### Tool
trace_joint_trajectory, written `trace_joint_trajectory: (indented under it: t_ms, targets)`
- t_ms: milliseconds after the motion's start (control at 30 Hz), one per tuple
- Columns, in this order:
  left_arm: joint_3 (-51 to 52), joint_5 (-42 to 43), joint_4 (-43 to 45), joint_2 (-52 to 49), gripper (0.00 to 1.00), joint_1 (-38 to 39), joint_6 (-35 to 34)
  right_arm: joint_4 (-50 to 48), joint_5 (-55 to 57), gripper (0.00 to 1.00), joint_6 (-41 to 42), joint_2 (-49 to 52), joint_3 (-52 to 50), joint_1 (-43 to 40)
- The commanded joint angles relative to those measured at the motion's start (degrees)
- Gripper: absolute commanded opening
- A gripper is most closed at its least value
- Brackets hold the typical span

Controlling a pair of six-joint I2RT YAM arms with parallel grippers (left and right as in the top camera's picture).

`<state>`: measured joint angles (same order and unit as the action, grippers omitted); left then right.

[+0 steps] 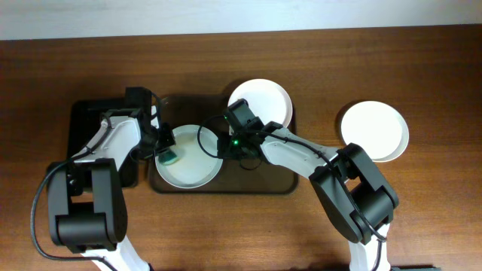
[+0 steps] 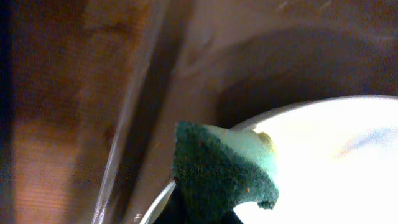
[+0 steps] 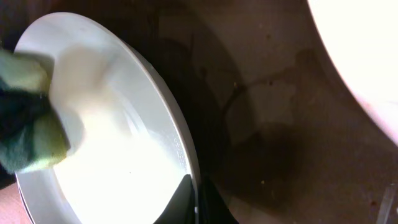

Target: Clean dirty plates on tray and stack at the side

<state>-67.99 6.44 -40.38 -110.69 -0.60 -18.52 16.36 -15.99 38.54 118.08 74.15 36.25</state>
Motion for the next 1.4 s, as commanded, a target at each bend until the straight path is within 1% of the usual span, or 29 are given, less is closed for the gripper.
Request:
trace_joint_trajectory:
  t_ms: [0, 67, 167, 267, 400, 533, 600, 667, 867, 900, 933, 1000, 1067, 1167, 1200, 1233, 1267, 1367]
  targets:
    - [4.3, -15.8, -5.4, -6.5, 0.00, -1.3, -4.6, 0.7, 2.5, 0.04, -0.2, 0.7, -0.2, -0.7]
    - [4.3, -14.7, -8.7, -6.5, 0.01, -1.0, -4.1, 0.7, 2.5, 0.04, -0.2, 0.7, -0.2, -0.7]
    - [4.3, -10.2, -11.8, -6.5, 0.00, 0.2, 3.1, 0.7, 2.5, 0.04, -0.2, 0.7, -0.2, -0.7]
    - [4.3, -8.7, -12.4, -6.5, 0.00, 2.3, 4.8, 0.7, 2.4, 0.04, -0.2, 0.7, -0.2, -0.7]
    - [4.3, -8.7, -8.0, -6.5, 0.00, 7.4, 10.2, 0.7, 2.4, 0.04, -0.2, 0.7, -0.2, -0.7]
    - [4.3, -8.7, 0.3, -6.5, 0.01, 10.6, 10.5, 0.7, 2.4, 0.04, -0.2, 0.7, -0.2, -0.7]
    - [3.0, -8.7, 2.0, -6.5, 0.01, 10.4, 9.6, 0.8, 2.4, 0.04, -0.4, 0.7, -0.2, -0.7]
    - [0.4, -8.7, 0.4, -6.5, 0.00, 9.9, 9.6, 0.8, 2.4, 0.04, -0.6, 0.7, -0.2, -0.7]
    - [-18.9, -8.5, -14.4, -6.3, 0.01, 6.3, 9.6, 1.4, 2.4, 0.04, -0.6, 0.7, -0.2, -0.7]
    - [-21.8, -8.1, -16.0, -6.3, 0.01, 5.6, 9.6, 1.5, 2.4, 0.05, -0.6, 0.7, -0.2, -0.7]
    - [-24.7, -7.4, -17.4, -6.3, 0.00, 4.8, 9.6, 1.7, 2.4, 0.17, -0.6, 0.7, -0.2, -0.7]
    - [-27.3, -6.2, -18.1, -6.3, 0.00, 3.7, 9.6, 1.8, 2.4, 0.25, -0.6, 0.7, -0.2, -0.7]
    - [-28.0, -5.2, -17.7, -6.3, 0.01, 3.0, 9.6, 1.8, 2.4, 0.28, -0.6, 0.7, -0.2, -0.6]
    - [-27.8, -4.8, -17.8, -6.3, 0.01, 2.8, 9.7, 1.9, 2.4, 0.27, -0.6, 0.7, -0.2, -0.6]
    - [-27.8, -4.7, -17.8, -6.3, 0.01, 2.8, 9.7, 1.9, 2.4, 0.22, -0.6, 0.7, -0.2, -0.6]
    - [-27.8, -4.7, -17.8, -6.3, 0.01, 2.8, 9.7, 2.1, 2.2, 0.08, -0.6, 0.7, -0.2, -0.6]
    - [-27.8, -4.7, -17.8, -6.3, 0.01, 2.8, 9.7, 2.3, 1.6, 0.04, -0.6, 0.7, -0.2, -0.6]
    - [-27.8, -4.7, -17.7, -6.3, 0.00, 2.8, 9.7, 2.2, -1.4, 0.04, -0.7, 0.2, -0.1, -0.7]
